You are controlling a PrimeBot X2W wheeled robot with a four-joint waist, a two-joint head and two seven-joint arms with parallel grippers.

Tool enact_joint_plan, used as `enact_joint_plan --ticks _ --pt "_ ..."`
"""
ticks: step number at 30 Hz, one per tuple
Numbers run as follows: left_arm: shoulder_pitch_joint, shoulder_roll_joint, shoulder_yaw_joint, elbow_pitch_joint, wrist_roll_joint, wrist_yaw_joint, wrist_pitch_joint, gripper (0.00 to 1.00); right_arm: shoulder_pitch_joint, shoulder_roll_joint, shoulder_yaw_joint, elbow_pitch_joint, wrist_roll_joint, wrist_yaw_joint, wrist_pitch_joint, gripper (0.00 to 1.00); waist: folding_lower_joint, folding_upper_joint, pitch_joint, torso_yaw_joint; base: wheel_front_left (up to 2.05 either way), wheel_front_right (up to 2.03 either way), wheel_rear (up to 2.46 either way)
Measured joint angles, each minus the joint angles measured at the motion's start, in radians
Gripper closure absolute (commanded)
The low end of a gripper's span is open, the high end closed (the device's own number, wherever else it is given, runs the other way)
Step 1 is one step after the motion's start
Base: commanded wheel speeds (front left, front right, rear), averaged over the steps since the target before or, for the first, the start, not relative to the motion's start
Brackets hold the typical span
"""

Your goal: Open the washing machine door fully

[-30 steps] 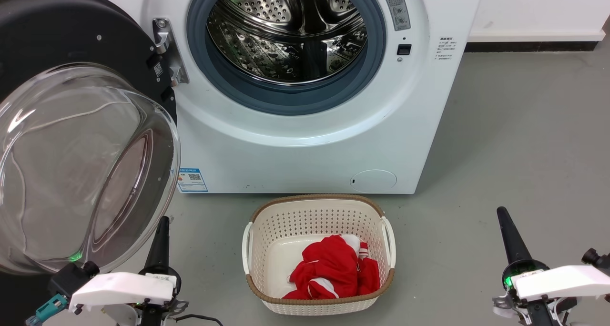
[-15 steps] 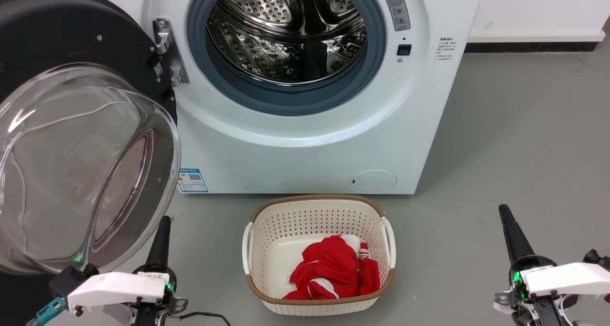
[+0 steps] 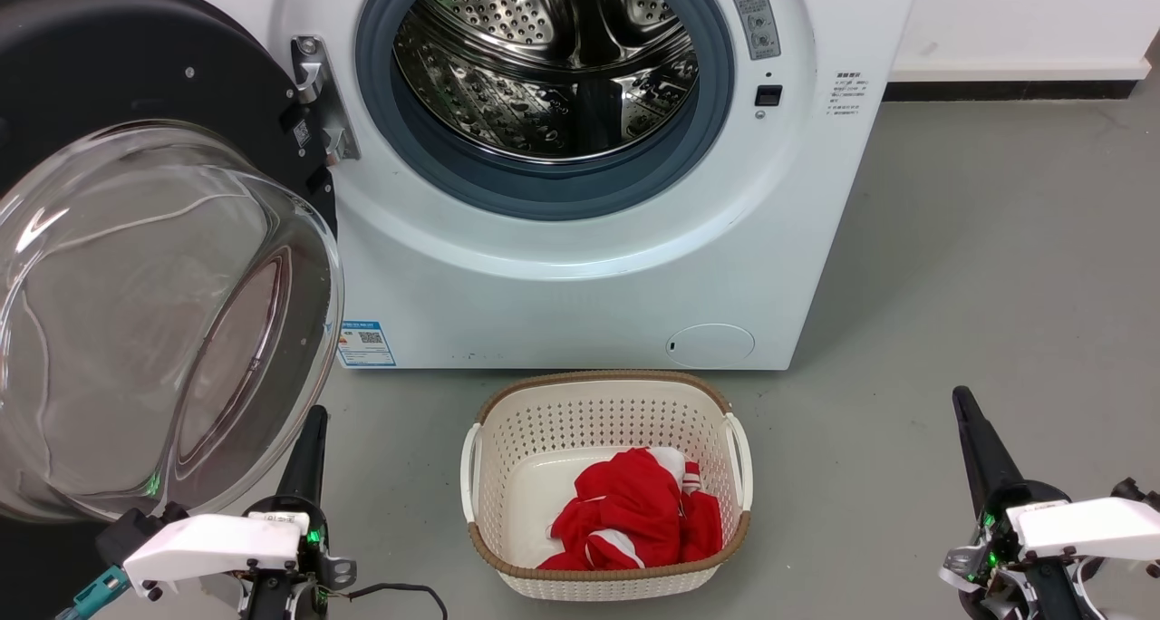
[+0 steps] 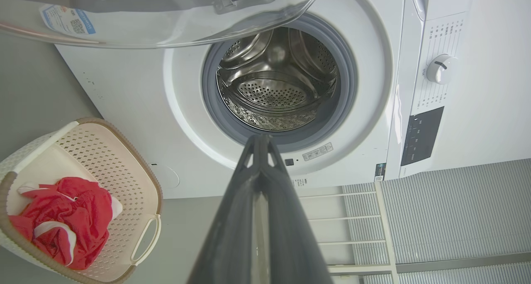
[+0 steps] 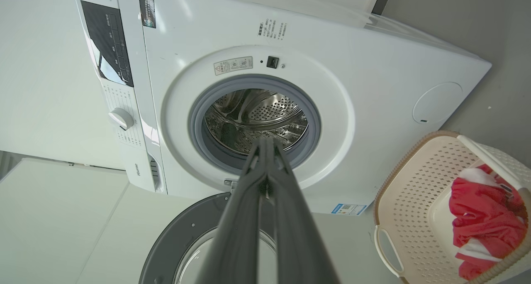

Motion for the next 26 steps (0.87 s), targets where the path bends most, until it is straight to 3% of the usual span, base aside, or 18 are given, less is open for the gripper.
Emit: enact_joint_plan --ticks 26 --pt "-0.017 -0.001 0.008 0.015 -0.193 -0.003 0.049 1.0 -0.033 0.002 -0.023 0.028 0.184 0.0 0.043 1.0 -0.0001 0.0 -0.002 0.0 0.0 0.0 0.0"
